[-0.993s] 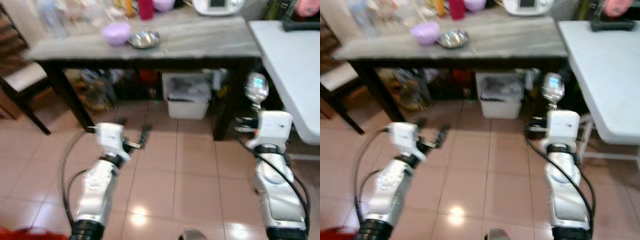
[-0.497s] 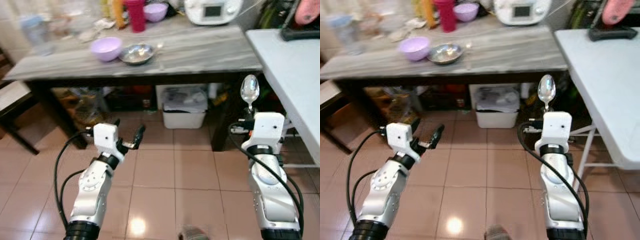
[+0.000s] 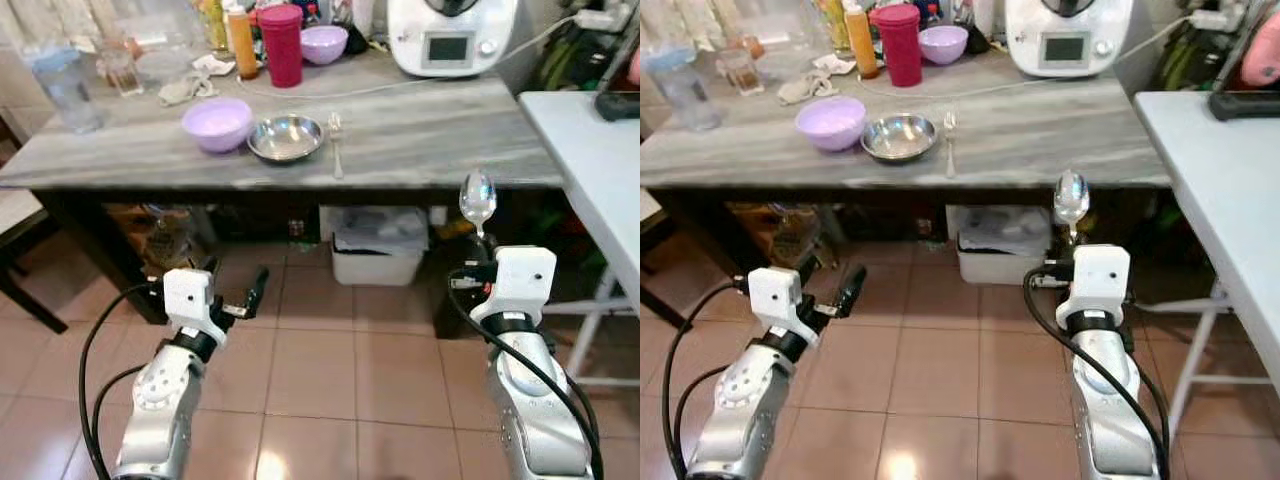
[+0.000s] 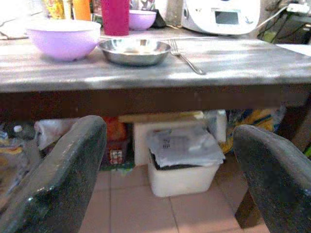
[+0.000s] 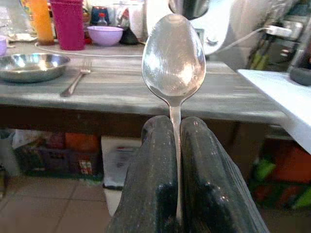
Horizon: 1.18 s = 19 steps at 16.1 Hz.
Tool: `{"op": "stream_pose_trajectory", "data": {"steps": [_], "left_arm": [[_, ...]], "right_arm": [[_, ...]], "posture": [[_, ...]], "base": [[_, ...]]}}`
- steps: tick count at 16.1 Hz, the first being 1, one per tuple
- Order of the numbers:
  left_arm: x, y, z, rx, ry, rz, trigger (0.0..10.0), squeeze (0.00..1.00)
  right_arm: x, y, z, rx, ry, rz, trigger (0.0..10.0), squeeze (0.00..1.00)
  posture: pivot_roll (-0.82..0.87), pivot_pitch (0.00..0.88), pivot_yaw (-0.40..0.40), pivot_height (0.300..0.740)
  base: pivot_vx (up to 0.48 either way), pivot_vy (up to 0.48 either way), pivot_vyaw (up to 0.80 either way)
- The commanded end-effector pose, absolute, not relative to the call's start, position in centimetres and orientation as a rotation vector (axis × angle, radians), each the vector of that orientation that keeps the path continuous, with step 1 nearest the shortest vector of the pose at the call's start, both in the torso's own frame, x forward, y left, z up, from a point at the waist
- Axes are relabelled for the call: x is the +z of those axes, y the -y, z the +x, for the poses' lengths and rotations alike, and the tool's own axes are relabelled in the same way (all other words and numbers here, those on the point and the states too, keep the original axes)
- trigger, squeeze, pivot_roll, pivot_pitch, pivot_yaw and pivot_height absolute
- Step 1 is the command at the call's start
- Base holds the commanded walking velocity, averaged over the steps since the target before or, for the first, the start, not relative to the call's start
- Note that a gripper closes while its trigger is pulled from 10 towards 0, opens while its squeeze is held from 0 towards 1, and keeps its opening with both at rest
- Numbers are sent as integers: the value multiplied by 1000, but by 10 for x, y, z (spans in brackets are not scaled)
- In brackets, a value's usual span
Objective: Setting the table
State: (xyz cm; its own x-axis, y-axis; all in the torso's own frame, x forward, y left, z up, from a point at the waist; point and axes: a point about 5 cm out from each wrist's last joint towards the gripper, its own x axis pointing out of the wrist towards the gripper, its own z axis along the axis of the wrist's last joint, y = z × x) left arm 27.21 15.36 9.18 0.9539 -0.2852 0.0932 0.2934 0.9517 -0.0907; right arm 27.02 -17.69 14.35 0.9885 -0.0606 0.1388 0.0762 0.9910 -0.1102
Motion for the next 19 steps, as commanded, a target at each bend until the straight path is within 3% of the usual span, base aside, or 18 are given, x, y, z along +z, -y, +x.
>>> {"op": "stream_pose_trajectory", "data": {"steps": [1, 5, 10, 15, 19], "left_arm": [[97, -147, 272, -313, 92, -104, 10000, 0], [99, -147, 272, -317, 91, -107, 10000, 0], [99, -142, 272, -337, 82, -106, 10000, 0], [98, -140, 271, -350, 75, -105, 10000, 0], [98, -141, 268, -357, 74, -111, 10000, 0]], "right_arm": [[149, 180, 269, -75, 152, -121, 10000, 0], [151, 180, 272, -70, 156, -120, 10000, 0], [151, 182, 272, -91, 145, -101, 10000, 0], [152, 182, 273, -94, 146, -95, 10000, 0], [152, 181, 275, -86, 149, -98, 10000, 0]], "posture": [[-235, 100, 59, 740], [-232, 95, 56, 740], [-240, 94, 58, 740], [-242, 91, 57, 740], [-235, 89, 53, 740]], "base": [[480, 0, 475], [480, 0, 456], [480, 0, 0], [437, 0, -764], [182, 0, 0]]}}
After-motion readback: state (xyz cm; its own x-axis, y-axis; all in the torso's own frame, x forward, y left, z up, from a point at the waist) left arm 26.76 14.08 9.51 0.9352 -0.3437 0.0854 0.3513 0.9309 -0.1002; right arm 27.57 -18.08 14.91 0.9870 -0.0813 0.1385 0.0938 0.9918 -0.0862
